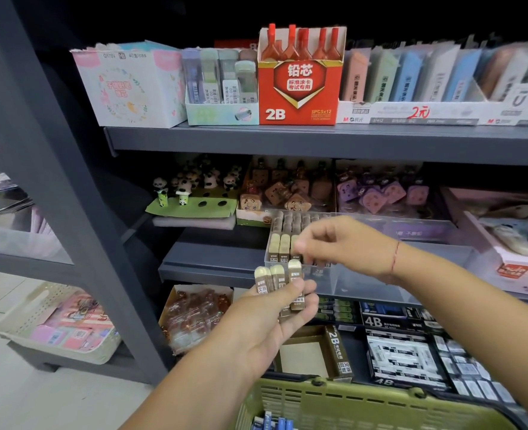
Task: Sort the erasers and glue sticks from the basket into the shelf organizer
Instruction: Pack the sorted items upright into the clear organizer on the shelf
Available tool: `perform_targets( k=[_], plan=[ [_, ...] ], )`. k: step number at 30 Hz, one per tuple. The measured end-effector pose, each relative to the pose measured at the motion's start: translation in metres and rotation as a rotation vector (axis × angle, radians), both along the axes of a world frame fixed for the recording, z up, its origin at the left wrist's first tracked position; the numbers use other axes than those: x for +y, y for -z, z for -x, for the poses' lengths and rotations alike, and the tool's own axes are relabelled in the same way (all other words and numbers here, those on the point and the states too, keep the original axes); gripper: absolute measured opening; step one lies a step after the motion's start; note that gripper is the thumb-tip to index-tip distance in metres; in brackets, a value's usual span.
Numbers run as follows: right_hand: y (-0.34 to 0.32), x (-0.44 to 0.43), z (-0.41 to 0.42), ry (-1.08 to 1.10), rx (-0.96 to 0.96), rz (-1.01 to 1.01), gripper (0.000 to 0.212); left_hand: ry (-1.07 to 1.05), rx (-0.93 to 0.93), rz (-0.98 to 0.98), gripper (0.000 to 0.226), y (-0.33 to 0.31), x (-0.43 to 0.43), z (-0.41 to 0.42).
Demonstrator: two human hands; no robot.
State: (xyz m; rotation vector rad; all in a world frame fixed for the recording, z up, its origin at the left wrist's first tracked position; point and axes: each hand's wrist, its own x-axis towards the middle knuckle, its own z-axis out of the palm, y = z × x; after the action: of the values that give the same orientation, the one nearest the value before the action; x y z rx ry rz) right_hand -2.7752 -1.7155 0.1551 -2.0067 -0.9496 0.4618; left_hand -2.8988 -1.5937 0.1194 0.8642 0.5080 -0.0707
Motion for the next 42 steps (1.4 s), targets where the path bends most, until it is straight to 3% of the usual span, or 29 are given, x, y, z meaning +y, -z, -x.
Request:
perform_targets(
  k=[5,8,13,18,22,33,42],
  plan=[
    [-0.003,-0.005,0.001,-0.065,0.183,0.042,0.018,0.024,-0.039,-0.045,0.02,-0.002,-0.005,0.001],
    [-0.013,-0.011,-0.004,-0.048,0.192,0.083,0.015,0.023,-0.047,-0.043,0.02,-0.004,-0.005,0.0],
    [-0.039,-0.025,-0.032,0.218,-0.036,0.044,0.012,-0.021,-0.019,-0.037,0.02,-0.004,0.001,-0.001],
    [-0.027,-0.013,-0.039,0.237,-0.362,0.336,0.01,-0.006,0.006,-0.035,0.02,-0.003,0.0,-0.002],
    [-0.029,-0.002,-0.034,0.263,-0.505,0.408,0.007,-0.003,0.004,-0.041,0.02,-0.003,0.001,-0.002],
    [-0.033,0.019,-0.026,0.153,-0.692,0.54,0.015,0.002,-0.001,-0.053,0.02,-0.002,0.001,-0.004],
    [-0.028,0.022,-0.03,0.066,-0.621,0.524,0.008,-0.008,0.004,-0.05,0.022,-0.003,0.002,-0.002]
  ],
)
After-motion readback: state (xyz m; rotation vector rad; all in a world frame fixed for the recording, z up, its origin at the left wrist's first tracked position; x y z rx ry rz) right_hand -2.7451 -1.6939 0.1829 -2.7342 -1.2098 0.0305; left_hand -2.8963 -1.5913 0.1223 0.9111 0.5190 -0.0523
